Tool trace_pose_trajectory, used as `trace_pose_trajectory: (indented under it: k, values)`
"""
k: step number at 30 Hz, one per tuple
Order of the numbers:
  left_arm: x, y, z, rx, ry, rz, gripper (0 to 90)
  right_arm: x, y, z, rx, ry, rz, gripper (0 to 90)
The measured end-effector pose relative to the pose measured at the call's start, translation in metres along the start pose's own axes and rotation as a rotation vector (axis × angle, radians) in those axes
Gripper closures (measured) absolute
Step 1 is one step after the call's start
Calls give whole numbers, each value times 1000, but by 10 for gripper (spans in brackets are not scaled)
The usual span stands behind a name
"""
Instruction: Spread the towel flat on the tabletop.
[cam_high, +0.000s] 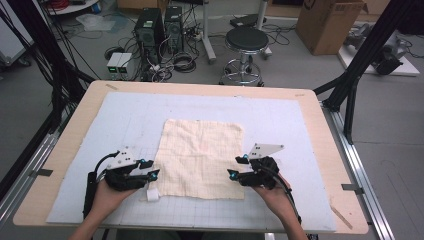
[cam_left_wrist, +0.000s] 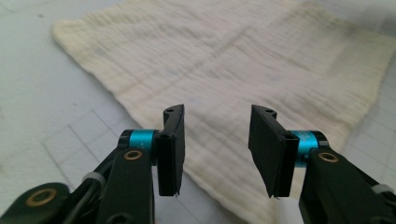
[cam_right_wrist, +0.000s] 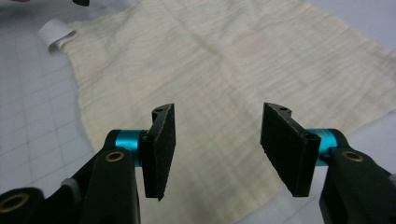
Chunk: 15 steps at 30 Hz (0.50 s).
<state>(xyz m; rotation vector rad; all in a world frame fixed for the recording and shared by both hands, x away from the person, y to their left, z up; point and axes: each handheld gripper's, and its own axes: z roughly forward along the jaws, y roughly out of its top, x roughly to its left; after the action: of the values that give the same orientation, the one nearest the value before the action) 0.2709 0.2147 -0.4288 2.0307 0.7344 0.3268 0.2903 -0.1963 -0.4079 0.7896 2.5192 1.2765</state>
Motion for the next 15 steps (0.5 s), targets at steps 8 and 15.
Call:
trace_pose_trajectory:
  k: [8,15]
  values:
    - [-10,-16,2,89,-70,42,539,18,-22,4,42,29,-27,507]
    - [-12,-18,4,104,-80,74,678,19,-31,13,142,39,-34,603]
